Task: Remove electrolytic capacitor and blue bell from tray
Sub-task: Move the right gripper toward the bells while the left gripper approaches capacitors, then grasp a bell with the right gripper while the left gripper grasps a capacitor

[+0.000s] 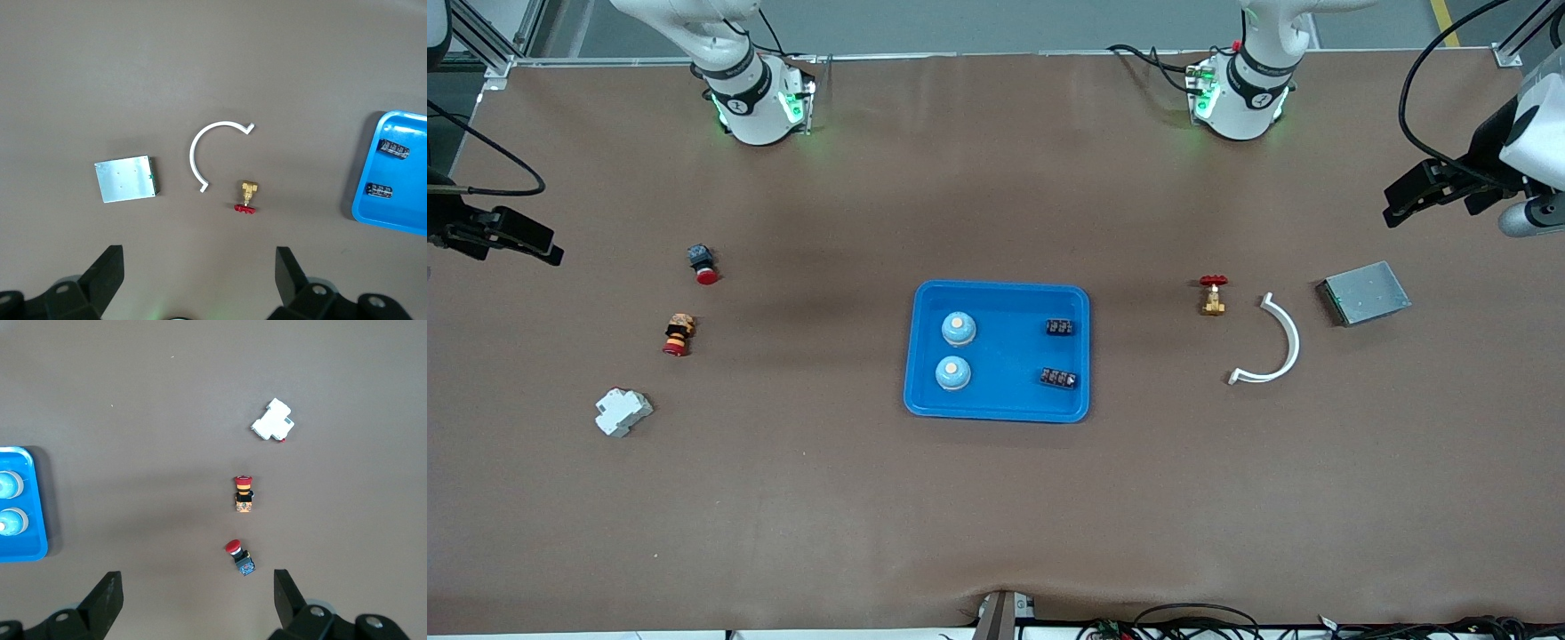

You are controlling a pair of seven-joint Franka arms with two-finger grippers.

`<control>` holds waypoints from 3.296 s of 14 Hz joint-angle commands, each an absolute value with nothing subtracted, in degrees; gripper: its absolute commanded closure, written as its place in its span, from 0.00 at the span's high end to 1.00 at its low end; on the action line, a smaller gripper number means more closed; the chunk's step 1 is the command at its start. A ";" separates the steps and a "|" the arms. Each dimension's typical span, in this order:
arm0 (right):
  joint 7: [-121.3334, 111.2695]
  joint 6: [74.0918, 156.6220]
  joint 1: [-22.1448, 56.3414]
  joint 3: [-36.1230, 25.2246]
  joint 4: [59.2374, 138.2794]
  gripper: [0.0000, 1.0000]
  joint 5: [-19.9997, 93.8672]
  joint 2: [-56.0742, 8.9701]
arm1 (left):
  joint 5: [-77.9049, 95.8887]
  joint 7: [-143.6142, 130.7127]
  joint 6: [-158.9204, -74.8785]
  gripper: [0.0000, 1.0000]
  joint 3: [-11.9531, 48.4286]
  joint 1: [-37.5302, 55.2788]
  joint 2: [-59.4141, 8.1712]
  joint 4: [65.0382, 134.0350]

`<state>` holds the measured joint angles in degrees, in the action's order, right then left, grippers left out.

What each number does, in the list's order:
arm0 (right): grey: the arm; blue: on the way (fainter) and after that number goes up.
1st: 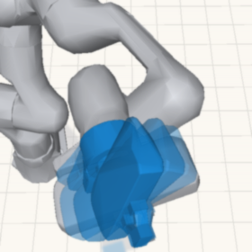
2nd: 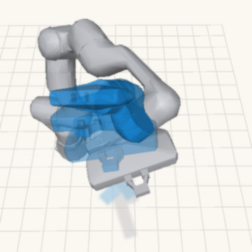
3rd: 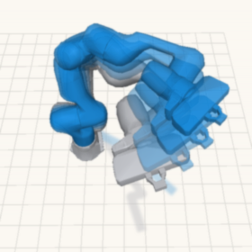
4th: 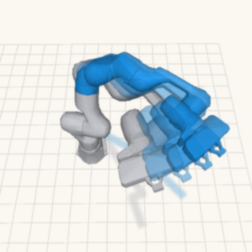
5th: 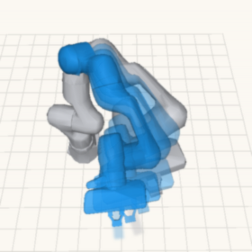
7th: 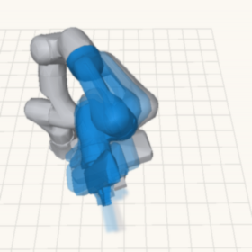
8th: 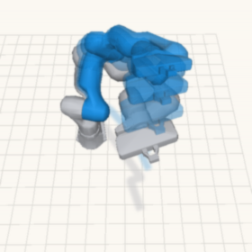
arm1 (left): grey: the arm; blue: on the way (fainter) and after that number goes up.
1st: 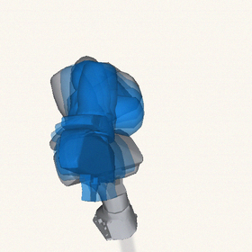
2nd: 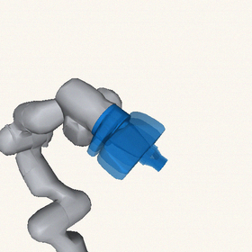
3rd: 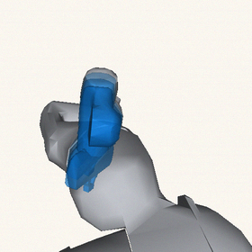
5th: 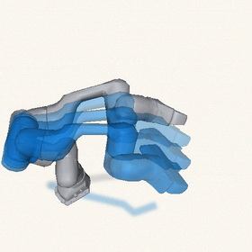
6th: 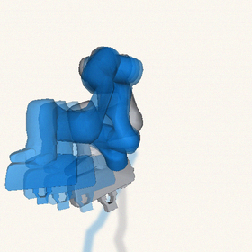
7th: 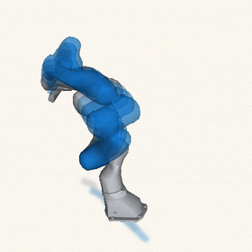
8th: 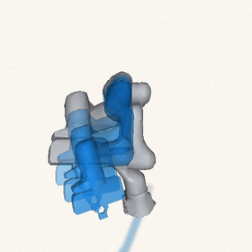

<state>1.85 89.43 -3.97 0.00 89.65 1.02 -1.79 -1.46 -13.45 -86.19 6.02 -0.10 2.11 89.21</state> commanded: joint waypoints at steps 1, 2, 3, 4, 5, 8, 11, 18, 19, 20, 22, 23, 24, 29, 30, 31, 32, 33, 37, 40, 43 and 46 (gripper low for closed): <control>2.72 89.21 -4.57 0.61 89.82 1.00 0.70 -0.88 | -0.97 -13.01 -84.99 1.00 6.42 -0.18 2.11 88.42; 2.72 89.12 -4.48 0.62 89.82 1.00 0.79 -0.88 | -0.97 -12.66 -84.90 1.00 6.42 -0.35 2.11 88.24; 2.72 89.12 -4.48 0.62 89.82 1.00 0.79 -0.88 | -1.05 -12.57 -84.90 1.00 6.33 -0.53 2.11 88.07; 2.72 89.03 -4.48 0.62 89.74 1.00 0.79 -0.88 | -1.58 -12.66 -84.90 1.00 6.33 -0.53 2.02 87.89; 2.72 89.12 -4.48 0.62 89.74 1.00 0.79 -0.88 | -1.76 -13.09 -84.90 1.00 6.07 -0.44 1.93 87.89; 2.72 89.03 -4.31 0.70 90.09 1.00 1.14 -0.97 | -1.32 -12.23 -84.82 1.00 5.80 -0.79 1.32 88.15; 3.69 89.38 -2.82 0.97 91.13 1.00 1.14 -0.97 | -0.88 -12.83 -84.81 1.00 6.15 -0.53 0.09 89.47; 15.69 91.40 3.94 1.23 93.24 1.00 4.66 -0.97 | -0.70 -23.18 -93.85 1.00 9.75 -0.18 -3.60 97.55; 17.47 93.41 6.39 1.23 94.64 1.00 4.66 -1.05 | -0.70 -25.99 -96.48 1.00 10.97 -0.18 -3.86 99.65; 18.80 95.60 9.29 1.23 96.40 1.00 4.66 -0.97 | -0.70 -28.80 -99.46 1.00 12.20 -0.18 -3.95 101.84; 27.90 102.88 14.65 1.23 100.79 1.00 4.66 -1.23 | -0.70 -35.82 -105.96 1.00 14.75 -0.18 -4.48 106.50; 30.47 105.62 17.11 1.23 102.46 1.00 4.66 -1.40 | -0.70 -39.17 -108.87 1.00 15.90 -0.18 -5.35 108.00; 32.24 107.38 18.62 1.23 103.09 1.00 4.66 -2.10 | -0.79 -42.51 -111.16 1.00 17.21 -0.18 -6.75 108.63; 44.88 114.51 26.88 1.23 102.92 1.00 4.66 -9.91 | -1.05 -63.50 -122.23 1.00 19.78 4.11 -15.98 108.54; 47.17 116.17 28.11 1.23 102.92 1.00 4.66 -11.85 | -0.97 -67.11 -124.52 1.00 19.69 5.52 -17.65 108.54; 48.59 117.84 29.43 1.23 102.83 1.00 4.66 -14.13 | -1.40 -71.15 -126.72 1.00 19.77 6.49 -19.49 108.28; 49.65 119.78 30.84 1.23 102.75 1.00 4.66 -15.89 | -1.58 -73.71 -128.48 1.00 19.69 7.63 -20.82 108.28; 51.22 121.80 31.81 1.23 102.31 1.00 4.66 -17.65 | -1.58 -76.44 -129.80 1.00 19.69 8.69 -22.14 108.19; 52.29 124.27 33.92 1.14 98.53 1.00 3.87 -25.65 | -1.67 -89.97 -136.39 1.00 19.51 11.95 -26.97 107.84; 52.99 127.70 35.42 1.14 98.61 1.00 3.87 -28.12 | -2.80 -97.45 -141.14 1.00 19.34 14.15 -30.66 106.97; 56.59 131.21 37.52 0.88 98.61 1.00 3.69 -30.84 | -3.51 -103.34 -141.33 0.99 19.07 16.60 -34.18 104.68; 59.14 134.02 38.41 0.70 98.79 1.00 1.33 -33.30 | -4.92 -110.02 -141.42 0.94 19.07 17.49 -35.85 103.45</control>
<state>56.69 132.65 37.47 1.55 100.09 3.20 -31.29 -3.36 -105.74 -141.28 19.57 16.57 -34.30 105.61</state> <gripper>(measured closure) 0.000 0.026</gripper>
